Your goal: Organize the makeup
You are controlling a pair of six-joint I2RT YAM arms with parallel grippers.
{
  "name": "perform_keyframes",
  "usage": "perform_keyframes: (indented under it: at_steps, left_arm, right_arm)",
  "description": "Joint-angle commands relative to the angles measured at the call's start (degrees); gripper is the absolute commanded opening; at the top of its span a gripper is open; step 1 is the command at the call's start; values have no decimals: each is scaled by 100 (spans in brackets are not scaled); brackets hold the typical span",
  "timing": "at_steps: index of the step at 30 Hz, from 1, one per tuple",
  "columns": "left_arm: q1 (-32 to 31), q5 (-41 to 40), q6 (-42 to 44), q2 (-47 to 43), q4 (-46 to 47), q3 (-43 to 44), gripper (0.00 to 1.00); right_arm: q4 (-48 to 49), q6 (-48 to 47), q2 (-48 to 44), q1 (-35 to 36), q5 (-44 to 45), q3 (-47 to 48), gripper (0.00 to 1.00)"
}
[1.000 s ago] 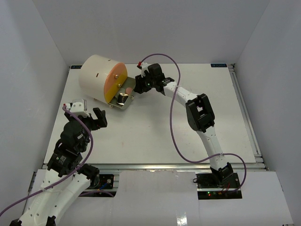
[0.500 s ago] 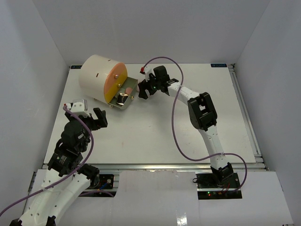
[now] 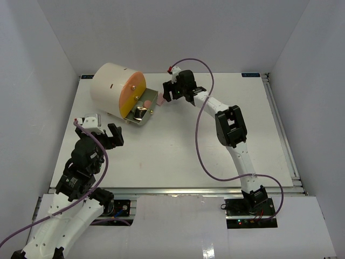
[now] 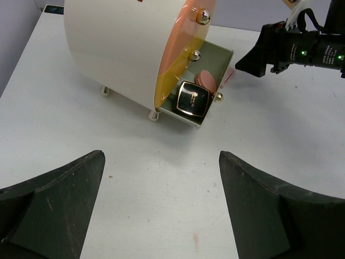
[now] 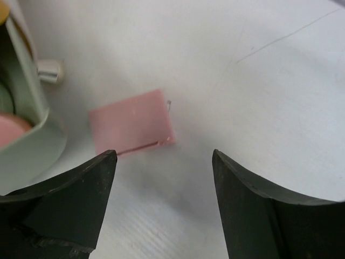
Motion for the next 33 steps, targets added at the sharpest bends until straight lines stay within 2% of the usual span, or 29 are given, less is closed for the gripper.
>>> perform_keyframes:
  at_steps: [1, 11, 22, 33]
  left_arm:
    - [18, -149, -55, 110, 37, 12, 98]
    - [18, -272, -109, 346, 8, 76, 98]
    - [18, -359, -67, 379, 17, 67, 98]
    - [18, -375, -67, 389, 17, 76, 98]
  right_arm:
    - [780, 664, 342, 11, 625, 591, 76]
    - [1140, 888, 1022, 48, 800, 1179, 72]
    - [1658, 621, 1303, 314, 1062, 1459, 69]
    - [1715, 620, 1450, 400, 1239, 1582, 69]
